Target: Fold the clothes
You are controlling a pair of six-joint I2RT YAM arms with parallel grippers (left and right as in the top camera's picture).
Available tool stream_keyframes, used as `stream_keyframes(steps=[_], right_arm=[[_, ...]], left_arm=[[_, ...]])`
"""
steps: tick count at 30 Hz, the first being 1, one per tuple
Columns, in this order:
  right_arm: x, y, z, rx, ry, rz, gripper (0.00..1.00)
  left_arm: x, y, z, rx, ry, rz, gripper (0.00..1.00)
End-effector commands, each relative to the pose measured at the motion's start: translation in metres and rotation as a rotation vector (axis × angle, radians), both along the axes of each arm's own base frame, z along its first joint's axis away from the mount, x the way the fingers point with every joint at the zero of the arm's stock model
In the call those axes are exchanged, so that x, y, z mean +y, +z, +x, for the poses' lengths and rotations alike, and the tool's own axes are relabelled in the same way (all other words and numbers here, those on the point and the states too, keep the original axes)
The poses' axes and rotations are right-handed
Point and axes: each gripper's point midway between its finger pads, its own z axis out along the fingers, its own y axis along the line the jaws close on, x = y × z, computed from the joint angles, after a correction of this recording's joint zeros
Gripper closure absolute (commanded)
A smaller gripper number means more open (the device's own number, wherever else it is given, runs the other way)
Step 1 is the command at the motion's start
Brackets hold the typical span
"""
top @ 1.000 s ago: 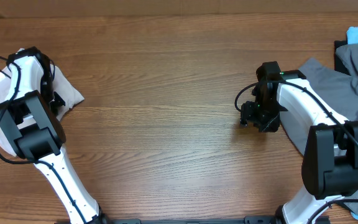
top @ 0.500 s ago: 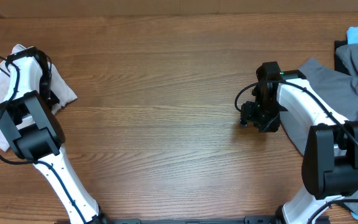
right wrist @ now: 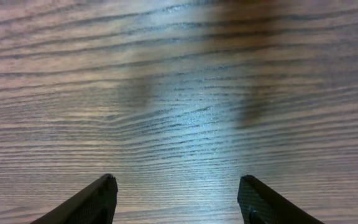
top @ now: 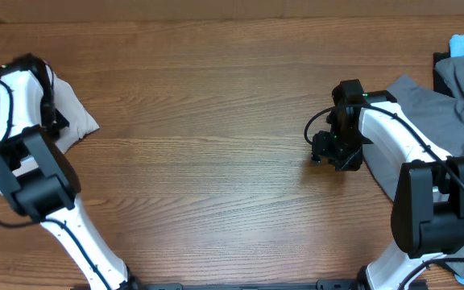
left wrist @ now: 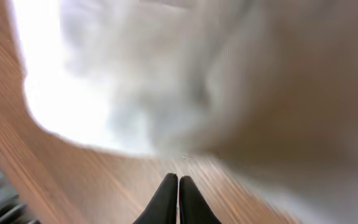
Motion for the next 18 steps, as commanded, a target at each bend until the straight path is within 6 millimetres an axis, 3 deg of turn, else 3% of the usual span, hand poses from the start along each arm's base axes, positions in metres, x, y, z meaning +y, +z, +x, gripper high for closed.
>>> stream_keyframes(steps=[1, 2, 4, 6, 7, 8, 11, 13, 18], right_arm=[[0.001, 0.016, 0.025, -0.079, -0.002, 0.003, 0.34], [0.002, 0.024, 0.035, -0.111, -0.002, 0.006, 0.33], [0.005, 0.040, 0.053, -0.167, -0.002, 0.017, 0.28], [0.010, 0.058, 0.070, -0.227, -0.001, 0.042, 0.04], [0.012, 0.066, 0.078, -0.257, 0.000, 0.053, 0.00], [0.013, 0.075, 0.086, -0.287, 0.000, 0.055, 0.00], [0.015, 0.101, 0.105, -0.361, 0.004, 0.063, 0.00], [0.014, 0.115, 0.103, -0.356, 0.008, 0.059, 0.00], [0.007, 0.140, 0.095, -0.380, -0.009, 0.027, 0.00]], left_arm=[[-0.050, 0.067, 0.033, -0.227, -0.124, -0.076, 0.93], [-0.066, 0.081, 0.041, -0.264, -0.174, -0.079, 0.91], [-0.105, 0.104, 0.055, -0.324, -0.304, -0.104, 0.71], [-0.151, 0.117, 0.065, -0.374, -0.411, -0.171, 0.35], [-0.169, 0.119, 0.068, -0.384, -0.456, -0.208, 0.21], [-0.202, 0.119, 0.071, -0.395, -0.540, -0.283, 0.00], [-0.266, 0.117, 0.067, -0.366, -0.742, -0.409, 0.00], [-0.286, 0.115, 0.053, -0.308, -0.785, -0.429, 0.00], [-0.297, 0.127, 0.031, -0.261, -0.796, -0.393, 0.00]])
